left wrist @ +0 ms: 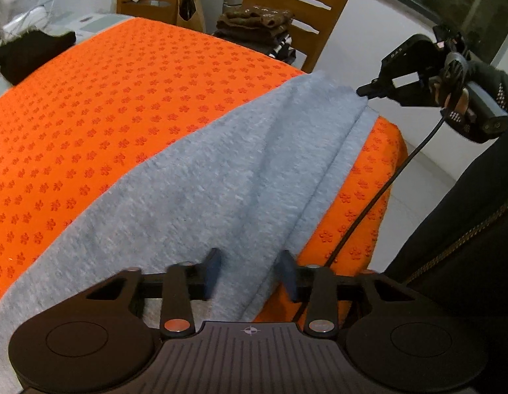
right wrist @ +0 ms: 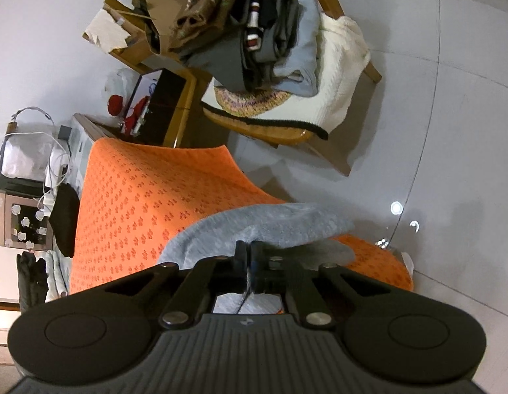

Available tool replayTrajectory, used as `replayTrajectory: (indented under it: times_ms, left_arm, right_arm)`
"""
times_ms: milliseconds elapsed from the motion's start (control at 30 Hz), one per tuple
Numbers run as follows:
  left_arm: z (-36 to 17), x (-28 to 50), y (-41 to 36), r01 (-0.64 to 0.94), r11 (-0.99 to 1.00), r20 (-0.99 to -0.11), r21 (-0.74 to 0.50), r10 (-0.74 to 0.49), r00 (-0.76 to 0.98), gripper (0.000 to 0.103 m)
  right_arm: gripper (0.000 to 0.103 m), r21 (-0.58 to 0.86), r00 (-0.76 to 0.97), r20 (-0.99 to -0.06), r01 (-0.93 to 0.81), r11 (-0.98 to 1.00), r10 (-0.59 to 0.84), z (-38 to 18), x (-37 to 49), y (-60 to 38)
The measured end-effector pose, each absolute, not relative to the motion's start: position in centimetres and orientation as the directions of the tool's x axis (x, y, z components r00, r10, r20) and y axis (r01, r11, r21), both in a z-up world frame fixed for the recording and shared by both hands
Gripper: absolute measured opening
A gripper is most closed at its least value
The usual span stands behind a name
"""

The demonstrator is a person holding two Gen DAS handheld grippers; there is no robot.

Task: Fold clothes

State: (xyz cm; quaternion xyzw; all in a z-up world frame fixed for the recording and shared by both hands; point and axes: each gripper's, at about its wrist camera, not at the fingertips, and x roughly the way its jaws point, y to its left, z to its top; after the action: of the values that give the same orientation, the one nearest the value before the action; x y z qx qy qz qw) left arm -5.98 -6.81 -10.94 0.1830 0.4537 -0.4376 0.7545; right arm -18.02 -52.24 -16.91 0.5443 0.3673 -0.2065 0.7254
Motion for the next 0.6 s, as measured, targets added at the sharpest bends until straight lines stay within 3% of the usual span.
replayTrajectory:
  times_ms: [67,400,600]
  left_arm:
    - [-10.8,-6.1,-6.8,0.824,0.557,-0.839,-0.107,-0.496,0.226,0.004]
    - [-8.4,-5.5,-5.4,0.801,0.574,-0.78,-0.168,-0.574,0.248,0.003]
    - [-9.8,-5.4,-5.9,0.823,0.527,-0.819,-0.212,-0.556,0.145,0.003]
  right_arm:
    - [0.002,0.639,0.65,-0.755,0.697,0.324,0.089,-16.6,-18.2,-52.4]
    - [0.002,0.643,0.686,-0.726,0.655,0.396,0.044,-12.9,-19.5,-52.5]
    - [0.002,0.602,0.643,-0.765,0.691,0.4,0.042,-14.5,-20.9,-52.3]
